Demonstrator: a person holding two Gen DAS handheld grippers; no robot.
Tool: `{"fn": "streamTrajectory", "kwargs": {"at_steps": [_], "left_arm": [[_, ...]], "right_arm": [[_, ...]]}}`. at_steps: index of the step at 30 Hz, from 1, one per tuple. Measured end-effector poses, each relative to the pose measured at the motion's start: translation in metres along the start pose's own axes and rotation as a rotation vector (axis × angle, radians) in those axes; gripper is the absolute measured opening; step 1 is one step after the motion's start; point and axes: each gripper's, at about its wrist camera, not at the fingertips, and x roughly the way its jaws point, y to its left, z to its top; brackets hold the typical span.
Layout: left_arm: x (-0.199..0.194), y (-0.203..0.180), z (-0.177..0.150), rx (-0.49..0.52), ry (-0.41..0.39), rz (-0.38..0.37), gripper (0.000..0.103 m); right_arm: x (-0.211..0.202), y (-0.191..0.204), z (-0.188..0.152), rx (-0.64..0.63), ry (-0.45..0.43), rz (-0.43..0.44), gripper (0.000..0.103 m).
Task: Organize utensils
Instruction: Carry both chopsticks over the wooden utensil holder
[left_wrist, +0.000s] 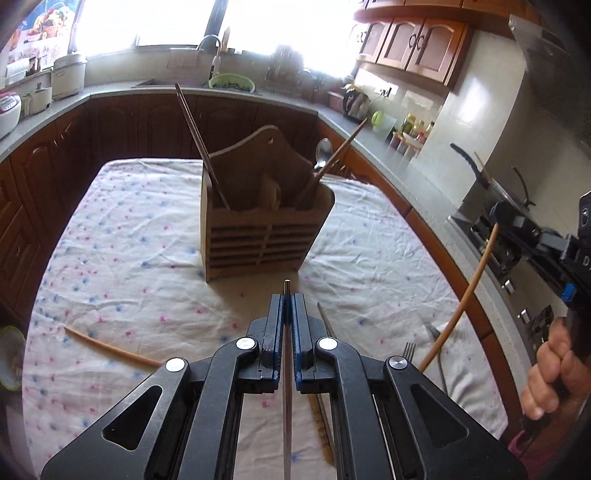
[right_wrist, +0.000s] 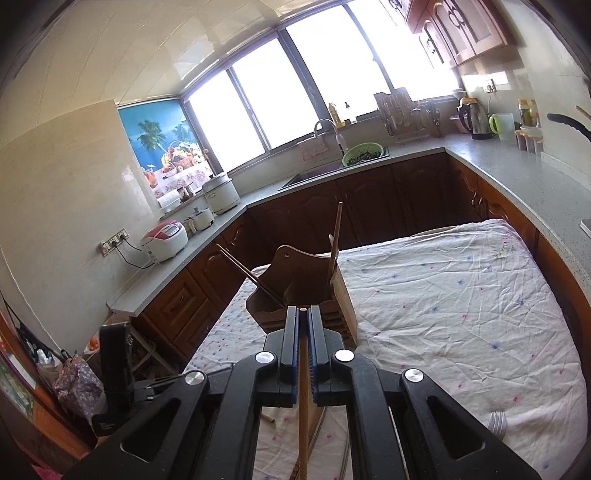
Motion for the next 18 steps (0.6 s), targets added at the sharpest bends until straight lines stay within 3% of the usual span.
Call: {"fn": "streamTrajectory", "kwargs": {"at_steps": [5, 18], "left_arm": [[-0.026, 0.006, 0.011, -0.007, -0.061, -0.011, 0.003], [-0.046, 0.011, 0.015, -0.025, -0.108, -0.022, 0.003]], "right_arm": [[0.001, 0.012, 0.003, -0.019, -0.008, 0.013, 0.004], [0.005, 0.028, 0.009, -0.046, -0.018, 0.020, 0.004]]}}
